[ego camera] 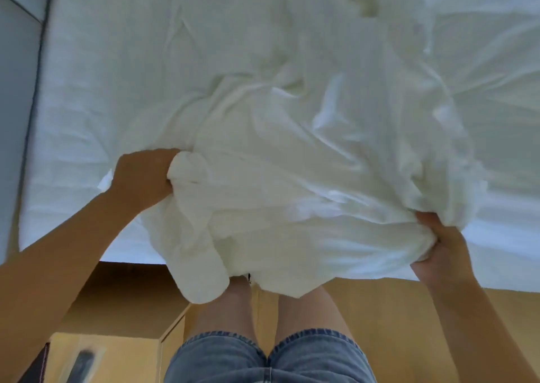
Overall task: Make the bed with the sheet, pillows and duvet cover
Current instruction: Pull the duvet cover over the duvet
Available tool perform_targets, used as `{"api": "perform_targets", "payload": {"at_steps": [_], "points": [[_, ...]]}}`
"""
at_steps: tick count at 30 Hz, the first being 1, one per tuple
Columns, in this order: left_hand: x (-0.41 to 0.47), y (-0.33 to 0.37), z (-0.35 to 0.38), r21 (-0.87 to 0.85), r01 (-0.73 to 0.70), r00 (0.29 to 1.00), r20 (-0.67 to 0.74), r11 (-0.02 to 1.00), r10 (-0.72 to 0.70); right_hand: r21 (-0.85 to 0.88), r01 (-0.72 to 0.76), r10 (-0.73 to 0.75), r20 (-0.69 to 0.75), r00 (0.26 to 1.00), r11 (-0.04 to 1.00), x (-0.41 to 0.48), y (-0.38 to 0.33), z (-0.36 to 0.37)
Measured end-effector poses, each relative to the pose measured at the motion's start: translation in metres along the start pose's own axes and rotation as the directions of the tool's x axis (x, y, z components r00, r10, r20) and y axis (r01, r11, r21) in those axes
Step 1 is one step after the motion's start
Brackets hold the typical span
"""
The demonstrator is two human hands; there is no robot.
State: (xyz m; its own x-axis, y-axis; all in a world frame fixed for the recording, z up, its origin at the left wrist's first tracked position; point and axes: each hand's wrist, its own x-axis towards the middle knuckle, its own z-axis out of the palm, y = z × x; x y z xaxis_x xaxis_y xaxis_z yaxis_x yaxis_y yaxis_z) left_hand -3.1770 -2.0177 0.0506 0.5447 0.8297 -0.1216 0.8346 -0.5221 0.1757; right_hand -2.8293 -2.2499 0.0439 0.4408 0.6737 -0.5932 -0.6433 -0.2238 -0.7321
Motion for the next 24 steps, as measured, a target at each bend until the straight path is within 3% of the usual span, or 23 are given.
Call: {"api": "perform_targets", "payload": {"at_steps": [3,5,6,7,8,10,11,12,14,16,18,19,21,24], "points": [[-0.017,0.015,0.022,0.035,0.141,0.974,0.172,0.989,-0.145,-0.134,-0.162,0.128,-0.228,0.965,0.978,0.014,0.001,-0.054],[-0.033,0.024,0.035,0.030,-0.004,0.965,0.263,1.000,-0.004,-0.105,-0.210,0.195,-0.142,0.970,0.972,0.028,0.014,-0.067],[-0.042,0.027,0.041,0.062,-0.149,0.955,0.266,0.987,0.128,-0.081,-0.221,0.212,-0.105,0.971,0.972,0.033,0.022,-0.069],[-0.046,0.029,0.041,0.057,-0.274,0.911,0.335,0.960,0.240,-0.062,-0.256,0.247,-0.119,0.962,0.965,0.036,0.029,-0.069],[-0.045,0.030,0.038,0.012,-0.309,0.846,0.460,0.951,0.269,-0.082,-0.300,0.282,-0.175,0.943,0.950,0.037,0.036,-0.070],[-0.030,0.026,0.029,-0.013,-0.099,0.703,0.707,0.995,0.079,-0.292,-0.342,0.217,-0.387,0.896,0.893,0.033,0.041,-0.063],[-0.016,0.027,0.025,-0.067,0.054,0.681,0.732,0.996,0.012,-0.368,-0.328,0.118,-0.491,0.863,0.870,0.031,0.042,-0.056],[0.001,0.032,0.019,-0.183,0.174,0.751,0.660,0.968,-0.010,-0.399,-0.266,-0.003,-0.559,0.829,0.877,0.029,0.040,-0.047],[0.041,0.056,0.007,-0.383,0.244,0.924,0.370,0.891,-0.094,-0.477,-0.015,-0.281,-0.543,0.791,0.879,0.021,0.028,-0.023],[0.077,0.097,0.002,-0.568,0.254,0.961,0.239,0.783,-0.139,-0.577,0.221,-0.493,-0.372,0.787,0.787,0.024,0.005,0.000],[0.106,0.149,-0.001,-0.723,0.206,0.975,0.205,0.660,-0.080,-0.605,0.328,-0.582,-0.284,0.762,0.725,0.047,-0.026,0.020],[0.120,0.175,-0.002,-0.754,0.175,0.980,0.193,0.633,-0.042,-0.636,0.305,-0.591,-0.299,0.749,0.709,0.066,-0.043,0.028],[0.148,0.217,-0.006,-0.763,0.146,0.983,0.183,0.630,-0.006,-0.735,0.082,-0.490,-0.360,0.794,0.673,0.107,-0.073,0.045],[0.195,0.253,-0.005,-0.718,0.269,0.956,0.280,0.642,-0.086,-0.642,-0.204,-0.082,-0.386,0.919,0.739,0.151,-0.094,0.070]]}}
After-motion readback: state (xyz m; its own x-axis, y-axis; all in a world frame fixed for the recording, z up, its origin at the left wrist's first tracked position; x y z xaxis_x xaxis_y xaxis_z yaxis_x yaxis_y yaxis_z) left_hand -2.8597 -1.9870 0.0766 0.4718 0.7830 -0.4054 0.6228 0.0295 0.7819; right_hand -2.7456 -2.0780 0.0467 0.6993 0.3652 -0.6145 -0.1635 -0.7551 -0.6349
